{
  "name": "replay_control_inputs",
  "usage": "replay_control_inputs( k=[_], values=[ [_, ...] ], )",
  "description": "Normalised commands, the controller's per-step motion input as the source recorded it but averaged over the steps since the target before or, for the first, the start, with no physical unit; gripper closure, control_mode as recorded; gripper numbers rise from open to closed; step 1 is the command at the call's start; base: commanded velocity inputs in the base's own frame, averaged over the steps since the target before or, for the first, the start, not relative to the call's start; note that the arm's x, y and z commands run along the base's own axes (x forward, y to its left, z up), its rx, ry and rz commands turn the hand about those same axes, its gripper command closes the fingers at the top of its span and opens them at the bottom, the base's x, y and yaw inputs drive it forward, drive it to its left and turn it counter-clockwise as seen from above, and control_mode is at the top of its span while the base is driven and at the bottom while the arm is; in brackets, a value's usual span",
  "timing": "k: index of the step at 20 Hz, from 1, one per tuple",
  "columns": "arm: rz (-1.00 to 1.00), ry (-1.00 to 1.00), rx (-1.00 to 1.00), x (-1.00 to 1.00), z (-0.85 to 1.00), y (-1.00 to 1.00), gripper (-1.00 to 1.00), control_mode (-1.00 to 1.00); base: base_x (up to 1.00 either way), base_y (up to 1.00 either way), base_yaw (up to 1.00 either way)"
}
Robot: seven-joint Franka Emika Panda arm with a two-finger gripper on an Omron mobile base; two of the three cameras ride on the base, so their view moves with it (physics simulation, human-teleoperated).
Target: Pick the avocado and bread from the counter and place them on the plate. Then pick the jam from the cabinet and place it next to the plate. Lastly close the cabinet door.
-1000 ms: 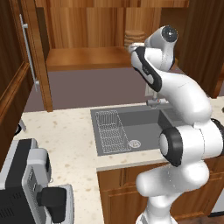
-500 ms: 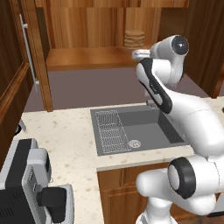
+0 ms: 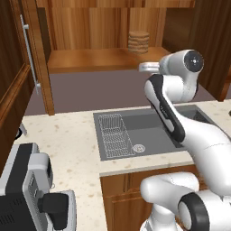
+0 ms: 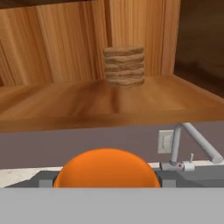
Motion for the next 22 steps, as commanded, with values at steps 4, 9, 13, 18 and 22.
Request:
replay_control_inputs(
  k=[4, 9, 13, 18, 22],
  values=[
    [0.0, 0.02, 0.0, -0.41, -0.54, 0.08, 1.0, -1.0, 0.0, 0.0, 0.0],
    [0.0, 0.05, 0.0, -0.36, -0.69, 0.14, 1.0, -1.0, 0.0, 0.0, 0.0],
    [0.0, 0.07, 0.0, -0.29, -0.78, 0.07, 1.0, -1.0, 0.0, 0.0, 0.0],
    [0.0, 0.06, 0.0, -0.21, -0.61, 0.0, 1.0, -1.0, 0.0, 0.0, 0.0],
    [0.0, 0.01, 0.0, -0.16, -0.36, 0.0, 1.0, -1.0, 0.0, 0.0, 0.0]
  ],
)
